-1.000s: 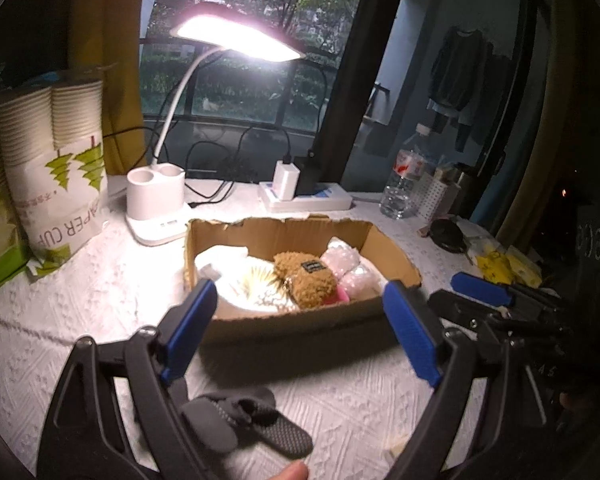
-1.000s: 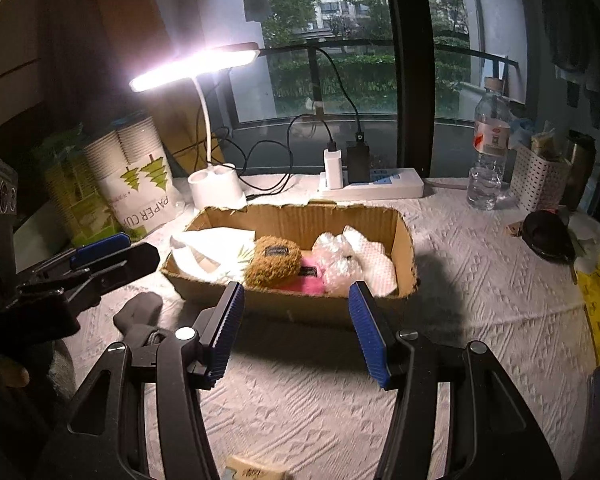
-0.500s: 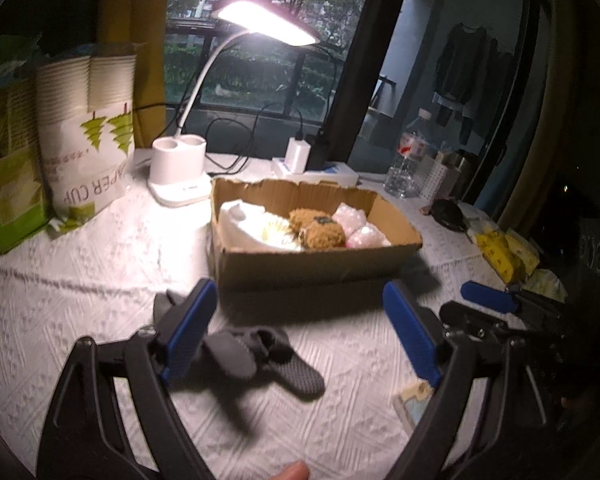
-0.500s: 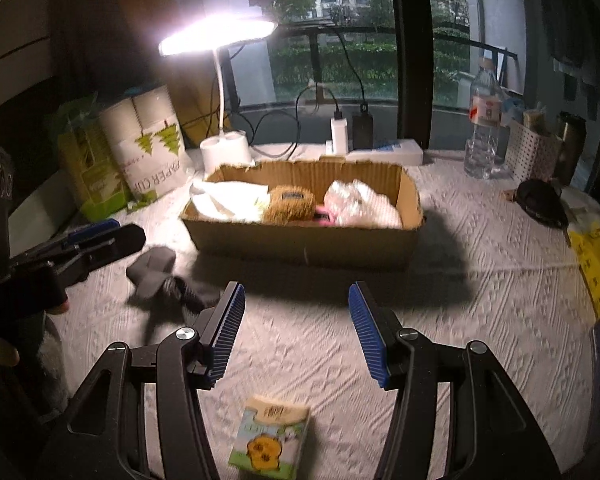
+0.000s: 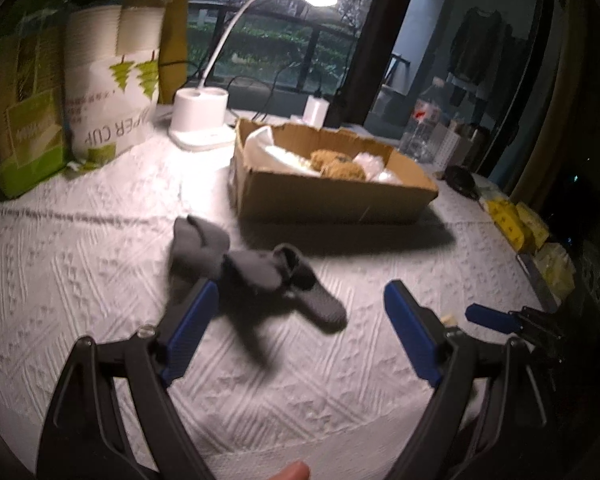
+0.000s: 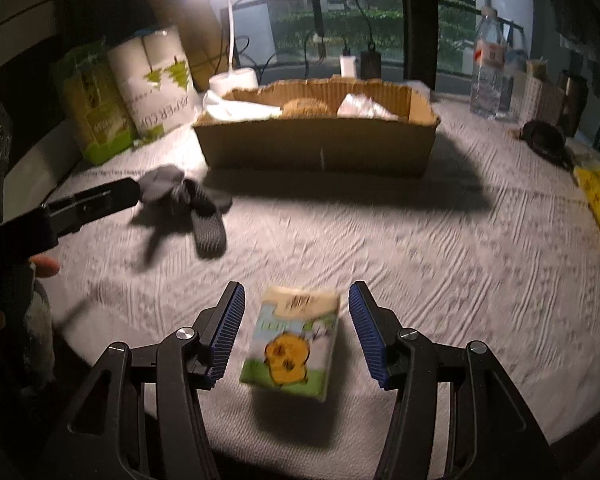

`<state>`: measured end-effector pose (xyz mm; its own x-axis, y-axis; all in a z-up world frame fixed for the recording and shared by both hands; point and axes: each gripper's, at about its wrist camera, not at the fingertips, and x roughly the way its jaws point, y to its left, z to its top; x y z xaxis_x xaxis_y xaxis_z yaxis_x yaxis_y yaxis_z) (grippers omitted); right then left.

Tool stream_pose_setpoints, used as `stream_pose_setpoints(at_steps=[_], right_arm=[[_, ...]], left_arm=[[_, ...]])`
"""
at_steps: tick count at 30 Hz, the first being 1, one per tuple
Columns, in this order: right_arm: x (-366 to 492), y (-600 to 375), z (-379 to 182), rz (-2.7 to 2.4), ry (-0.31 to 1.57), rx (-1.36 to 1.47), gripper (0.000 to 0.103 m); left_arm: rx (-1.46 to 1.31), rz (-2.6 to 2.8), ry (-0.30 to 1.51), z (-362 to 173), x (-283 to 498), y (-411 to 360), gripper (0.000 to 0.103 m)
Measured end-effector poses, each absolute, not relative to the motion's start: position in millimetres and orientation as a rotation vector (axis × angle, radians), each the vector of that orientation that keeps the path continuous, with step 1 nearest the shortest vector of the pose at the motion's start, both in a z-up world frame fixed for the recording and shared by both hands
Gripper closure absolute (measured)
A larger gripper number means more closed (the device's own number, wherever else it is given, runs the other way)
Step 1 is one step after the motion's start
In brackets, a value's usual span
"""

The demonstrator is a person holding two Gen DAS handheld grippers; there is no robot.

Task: Organize soft objects
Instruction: 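Grasp the gray socks with the left tool while the right tool grasps the duck-printed tissue pack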

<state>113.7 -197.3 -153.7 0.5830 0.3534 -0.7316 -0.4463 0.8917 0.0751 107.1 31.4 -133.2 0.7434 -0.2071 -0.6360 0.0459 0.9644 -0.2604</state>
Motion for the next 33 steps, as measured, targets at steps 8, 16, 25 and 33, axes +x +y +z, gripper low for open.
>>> stream_pose_setpoints(at_steps=[8,16,25,33], right_arm=[[116.8,-193.6,-170.4,0.476,0.88,-0.14,0.046],[126.5,-194.1,-175.1,0.509,0.888,-0.14,0.049],[148.2,-199.9,-164.2,0.517,0.86,-0.109,0.049],[166.8,-197.4,-159.3,0.527,0.852,-0.108,0.049]], left_arm=[[-0.192,-0.076,0.776,-145.5,128.7,35.6,0.016],[-0.103,0.014,0.86,-162.3,174.5,34.7,0.016],[-0.068,0.02,0.921,-177.1,195.8,32.3,0.016],[-0.021,0.0,0.908,-178.6,207.5,28.2,0.034]])
